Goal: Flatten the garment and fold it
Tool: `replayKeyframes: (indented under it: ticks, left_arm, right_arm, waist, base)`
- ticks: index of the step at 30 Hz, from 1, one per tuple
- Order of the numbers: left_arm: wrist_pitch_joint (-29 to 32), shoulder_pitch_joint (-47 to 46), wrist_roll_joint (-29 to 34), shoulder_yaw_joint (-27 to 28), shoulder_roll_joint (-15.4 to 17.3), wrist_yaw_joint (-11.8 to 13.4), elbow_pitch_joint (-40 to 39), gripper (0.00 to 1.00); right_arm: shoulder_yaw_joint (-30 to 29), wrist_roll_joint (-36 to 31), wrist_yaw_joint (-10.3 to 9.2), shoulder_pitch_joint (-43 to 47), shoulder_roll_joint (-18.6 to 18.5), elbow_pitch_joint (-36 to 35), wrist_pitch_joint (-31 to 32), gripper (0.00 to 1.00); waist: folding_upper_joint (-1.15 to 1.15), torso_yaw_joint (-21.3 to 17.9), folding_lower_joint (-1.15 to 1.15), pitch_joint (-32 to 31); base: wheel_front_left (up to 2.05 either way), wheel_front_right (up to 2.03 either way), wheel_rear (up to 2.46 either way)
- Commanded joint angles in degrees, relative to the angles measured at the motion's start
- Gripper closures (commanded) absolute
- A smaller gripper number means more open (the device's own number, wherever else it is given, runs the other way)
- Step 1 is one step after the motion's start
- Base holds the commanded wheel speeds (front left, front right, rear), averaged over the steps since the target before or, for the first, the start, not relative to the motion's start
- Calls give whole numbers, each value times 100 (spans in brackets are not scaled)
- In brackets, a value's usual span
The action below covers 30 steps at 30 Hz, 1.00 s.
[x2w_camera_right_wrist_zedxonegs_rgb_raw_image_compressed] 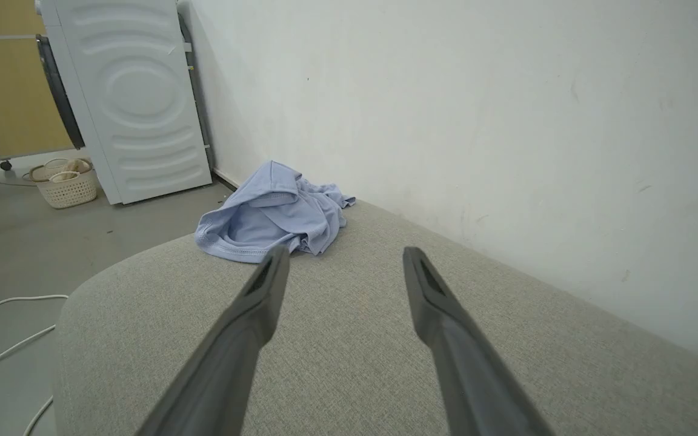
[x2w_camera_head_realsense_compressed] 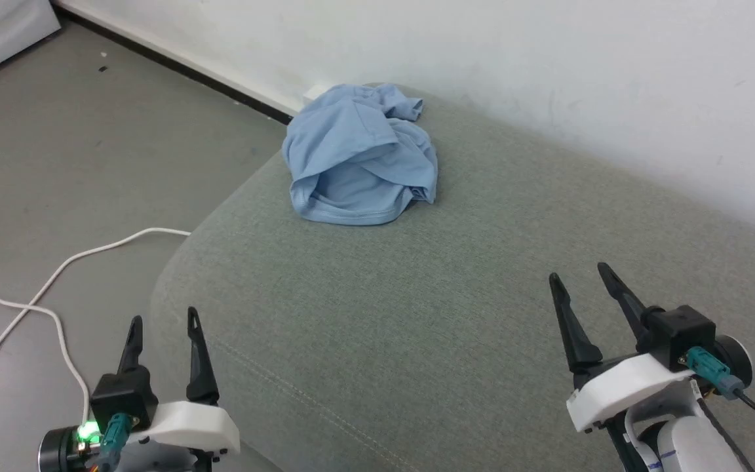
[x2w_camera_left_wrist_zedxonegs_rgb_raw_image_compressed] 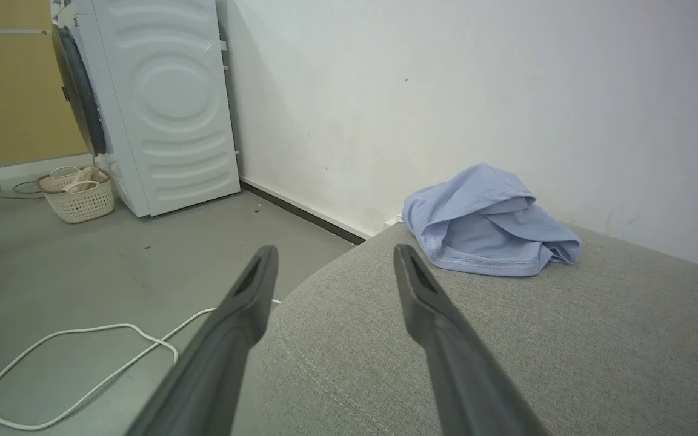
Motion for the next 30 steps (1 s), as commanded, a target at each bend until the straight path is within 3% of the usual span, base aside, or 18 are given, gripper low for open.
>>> replayKeyframes:
  ticks: [1,8,14,24,30]
  left_arm:
    - [-57,80,-65,-25,41,68,25,0]
    - [-104,-210,-367,52,62,93,47,0]
    - [186,-1453,-684,131,272,-304,275,0]
    - [1461,-4242,-1586,447,716,-983,1063,0]
    - [2484,-5273,-1909,661,1177,-1006,1575,0]
  right_arm:
    - [17,46,-11,-111,17,18,-44,0]
    - [74,-42,-12,-293,18,-84,36,0]
    - [116,-304,-12,-661,18,-404,251,0]
    - [3,-812,-12,-1326,17,-949,468,0]
    - [104,-706,-12,-1666,18,-986,303,0]
  waist:
    - [0,76,0,39]
    - [0,72,0,435]
    - [0,-444,0,1336]
    - [0,-1343,0,3069]
    - [0,-2026,0,3785]
  base:
    - [0,0,0]
    - [0,0,0]
    - [0,0,0]
    - [0,0,0]
    - [0,0,0]
